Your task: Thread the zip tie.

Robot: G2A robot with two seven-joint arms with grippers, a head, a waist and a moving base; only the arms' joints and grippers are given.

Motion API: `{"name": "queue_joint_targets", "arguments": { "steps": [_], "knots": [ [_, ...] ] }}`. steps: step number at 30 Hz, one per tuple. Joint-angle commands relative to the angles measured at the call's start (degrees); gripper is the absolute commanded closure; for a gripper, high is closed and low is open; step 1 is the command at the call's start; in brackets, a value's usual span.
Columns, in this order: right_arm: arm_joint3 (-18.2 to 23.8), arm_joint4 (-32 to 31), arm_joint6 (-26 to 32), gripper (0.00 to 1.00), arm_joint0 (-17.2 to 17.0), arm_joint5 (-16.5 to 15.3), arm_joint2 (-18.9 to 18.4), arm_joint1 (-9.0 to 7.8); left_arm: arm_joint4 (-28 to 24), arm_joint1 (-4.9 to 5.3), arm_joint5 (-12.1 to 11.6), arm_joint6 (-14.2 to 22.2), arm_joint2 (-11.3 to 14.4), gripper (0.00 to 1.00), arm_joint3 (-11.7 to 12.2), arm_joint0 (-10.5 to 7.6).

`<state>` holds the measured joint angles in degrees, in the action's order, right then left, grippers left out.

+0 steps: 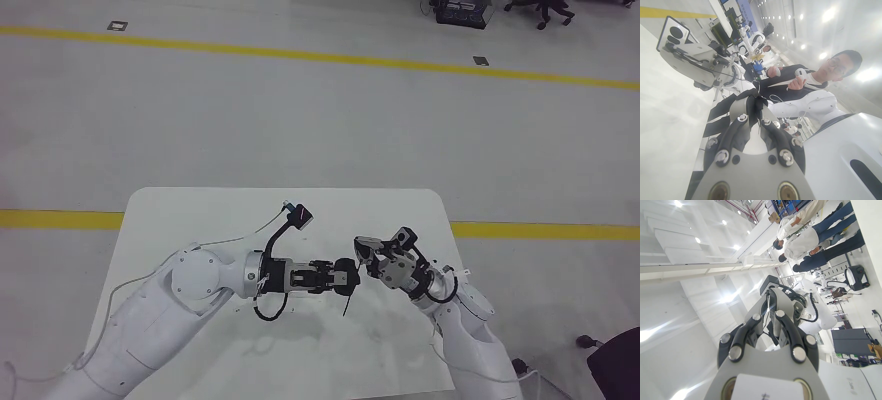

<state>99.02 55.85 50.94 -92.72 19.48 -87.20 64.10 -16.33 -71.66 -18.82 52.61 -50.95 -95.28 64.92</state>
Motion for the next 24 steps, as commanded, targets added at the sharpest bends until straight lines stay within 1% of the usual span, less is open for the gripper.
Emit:
{"name": "queue_joint_targets", "arguments": {
  "steps": [1,24],
  "knots": [
    [0.1,0.1,0.0,1.00,0.0,0.0,0.1,-0.15,0.0,0.00,0.0,0.0,0.0,1.00,0.0,0.00],
    [0.2,1.2,-0.9,1.00,-0.3,0.0,0.7,-1.46,0.0,0.00,0.0,0.0,0.0,1.00,0.0,0.00]
  ]
}}
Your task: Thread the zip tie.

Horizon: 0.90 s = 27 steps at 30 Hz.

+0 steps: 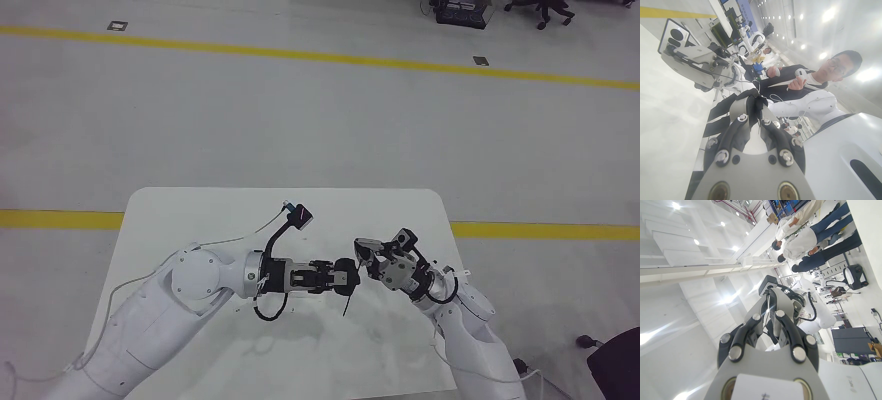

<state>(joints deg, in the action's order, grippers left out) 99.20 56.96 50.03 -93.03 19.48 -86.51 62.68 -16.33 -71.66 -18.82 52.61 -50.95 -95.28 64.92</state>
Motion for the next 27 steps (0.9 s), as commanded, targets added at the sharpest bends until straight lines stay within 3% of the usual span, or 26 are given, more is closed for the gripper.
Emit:
{"name": "queue_joint_targets", "arguments": {
  "steps": [1,27],
  "knots": [
    [0.0,0.2,0.0,1.00,0.0,0.0,0.0,-0.08,0.0,0.00,0.0,0.0,0.0,1.00,0.0,0.00],
    [1.3,0.0,-0.2,1.00,-0.4,0.0,0.0,-0.87,0.0,0.00,0.0,0.0,0.0,1.00,0.0,0.00]
  ]
}}
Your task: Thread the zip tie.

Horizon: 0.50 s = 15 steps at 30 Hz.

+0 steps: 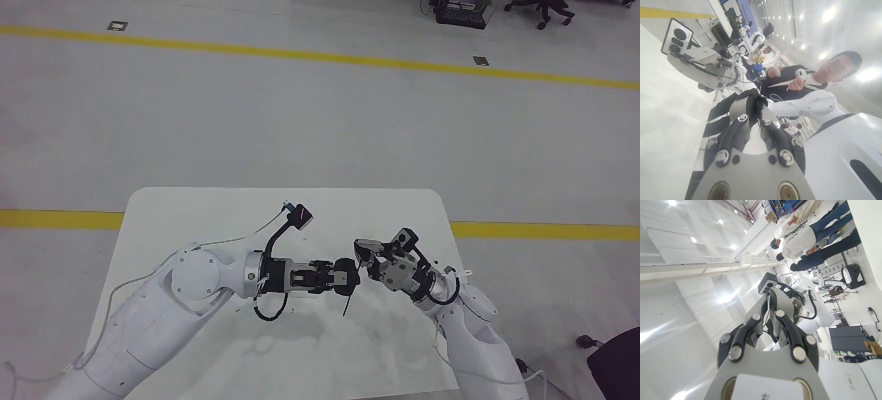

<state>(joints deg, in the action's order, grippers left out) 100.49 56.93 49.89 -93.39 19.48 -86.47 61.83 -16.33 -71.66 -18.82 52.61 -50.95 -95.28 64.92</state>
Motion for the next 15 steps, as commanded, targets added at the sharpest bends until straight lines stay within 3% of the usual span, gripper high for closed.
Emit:
{"name": "queue_joint_targets", "arguments": {
  "steps": [1,15],
  "knots": [
    [0.0,0.1,0.0,1.00,0.0,0.0,0.0,-0.02,0.0,0.00,0.0,0.0,0.0,1.00,0.0,0.00],
    [-0.1,-0.3,1.6,1.00,0.4,-1.6,-0.2,-0.19,0.0,0.00,0.0,0.0,0.0,1.00,0.0,0.00]
  ]
}}
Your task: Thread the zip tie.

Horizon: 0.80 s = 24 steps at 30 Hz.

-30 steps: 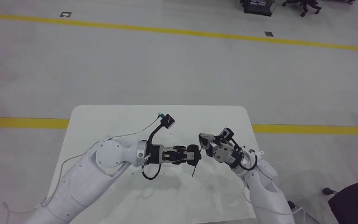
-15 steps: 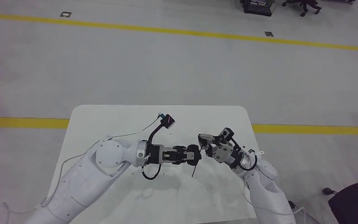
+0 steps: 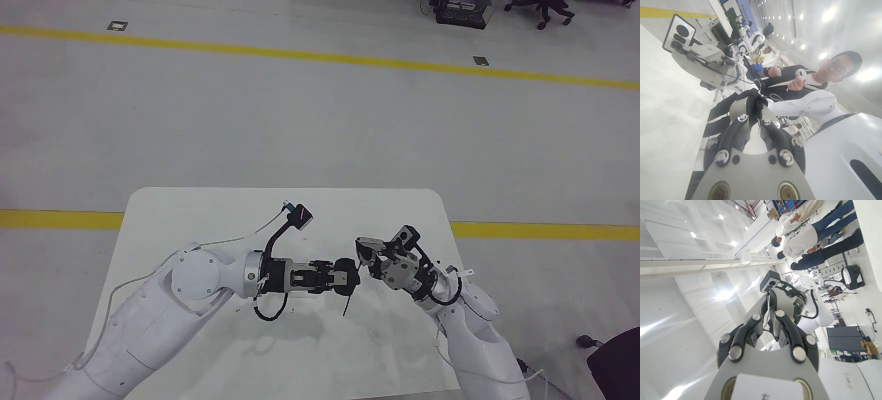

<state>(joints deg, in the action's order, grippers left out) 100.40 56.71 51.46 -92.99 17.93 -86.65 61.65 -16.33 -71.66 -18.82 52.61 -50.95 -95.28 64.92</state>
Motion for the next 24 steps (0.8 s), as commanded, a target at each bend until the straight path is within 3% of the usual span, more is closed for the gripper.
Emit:
{"name": "queue_joint_targets", "arguments": {
  "steps": [1,24],
  "knots": [
    [0.0,-0.1,0.1,1.00,0.0,-0.2,-0.1,-0.03,0.0,0.00,0.0,0.0,0.0,1.00,0.0,0.00],
    [0.8,-4.8,-0.1,1.00,-0.4,-2.7,-2.0,-0.63,0.0,0.00,0.0,0.0,0.0,1.00,0.0,0.00]
  ]
}}
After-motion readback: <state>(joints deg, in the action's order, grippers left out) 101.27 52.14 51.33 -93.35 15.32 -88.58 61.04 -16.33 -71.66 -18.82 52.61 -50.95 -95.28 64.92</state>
